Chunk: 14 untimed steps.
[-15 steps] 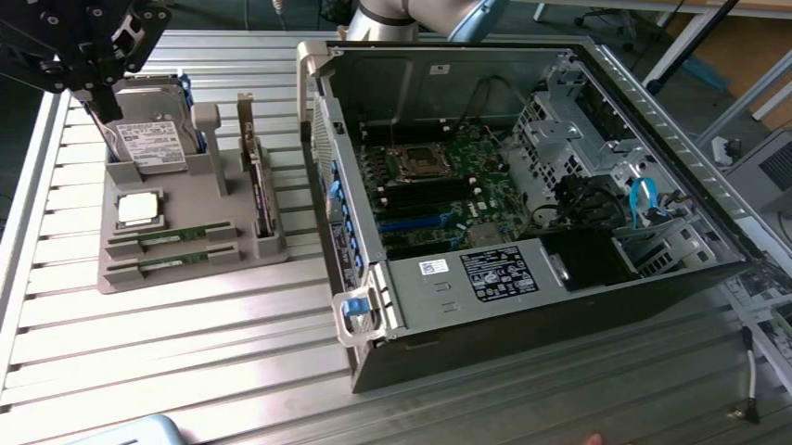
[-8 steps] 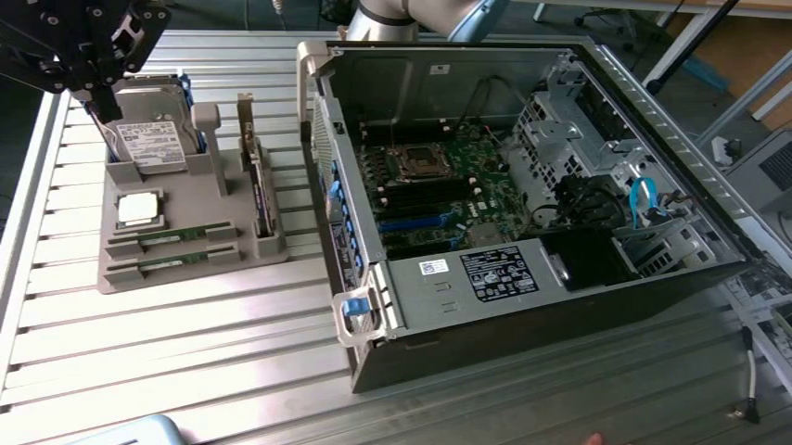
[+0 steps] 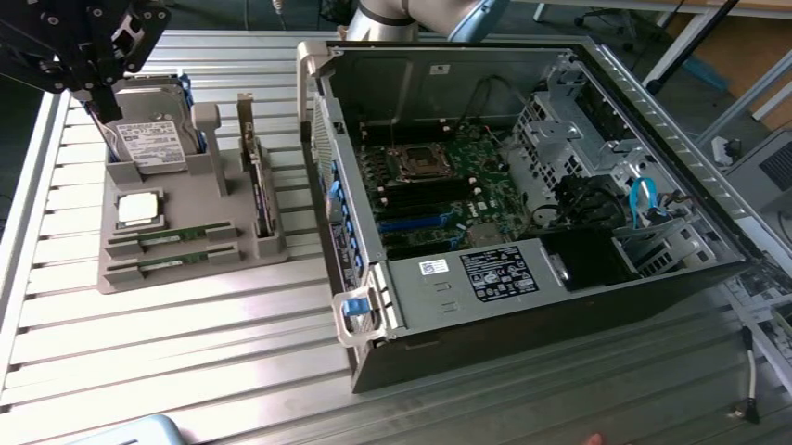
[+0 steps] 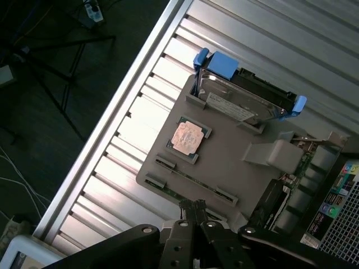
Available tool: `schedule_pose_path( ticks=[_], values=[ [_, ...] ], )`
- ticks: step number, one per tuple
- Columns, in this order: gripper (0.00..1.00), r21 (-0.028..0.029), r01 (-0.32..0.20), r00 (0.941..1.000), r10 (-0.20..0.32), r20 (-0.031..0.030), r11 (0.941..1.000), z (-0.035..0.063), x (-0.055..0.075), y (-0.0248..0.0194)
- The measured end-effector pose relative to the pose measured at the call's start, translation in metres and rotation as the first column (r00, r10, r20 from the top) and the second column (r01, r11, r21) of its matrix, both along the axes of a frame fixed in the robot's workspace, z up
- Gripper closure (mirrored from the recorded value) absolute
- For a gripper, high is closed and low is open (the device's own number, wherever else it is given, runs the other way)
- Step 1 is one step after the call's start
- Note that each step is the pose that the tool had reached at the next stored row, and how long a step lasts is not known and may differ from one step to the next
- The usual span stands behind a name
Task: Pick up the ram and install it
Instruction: 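Pick up the ram and move it above insertion slot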
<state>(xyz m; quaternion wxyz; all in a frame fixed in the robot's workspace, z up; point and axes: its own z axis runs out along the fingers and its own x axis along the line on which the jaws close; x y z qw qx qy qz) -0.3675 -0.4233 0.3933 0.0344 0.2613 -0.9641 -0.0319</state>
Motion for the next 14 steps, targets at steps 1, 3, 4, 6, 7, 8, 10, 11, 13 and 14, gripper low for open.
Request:
schedule_pose_path(
  ticks=[1,3,4,6,7,8,10,11,13,14],
  values=[
    [0.9,0.0,-0.002,1.0,0.002,-0.0001,1.0,0.0,0.0,0.0],
    [0.9,0.0,-0.012,0.9999,0.012,0.0,0.9999,0.0,0.0001,0.0],
    [0.9,0.0,-0.02,0.9998,0.02,0.0,0.9998,0.0,0.0001,0.0],
    [0.9,0.0,-0.04,0.9992,0.04,0.0,0.9992,0.0,0.0001,-0.0001],
    [0.9,0.0,-0.06,0.9982,0.06,0.0,0.9982,0.0,0.0001,0.0],
    [0.9,0.0,-0.071,0.9975,0.071,0.0,0.9975,0.0,0.0001,0.0],
    [0.9,0.0,-0.104,0.9946,0.104,-0.0001,0.9946,0.0,0.0001,0.0],
    [0.9,0.0,-0.118,0.993,0.118,0.0,0.993,-0.0001,0.0001,0.0],
    [0.9,0.0,-0.149,0.9889,0.149,0.0,0.9889,-0.0001,0.0001,0.0],
    [0.9,0.0,-0.164,0.9865,0.164,0.0,0.9865,-0.0001,0.0001,0.0]
  ],
)
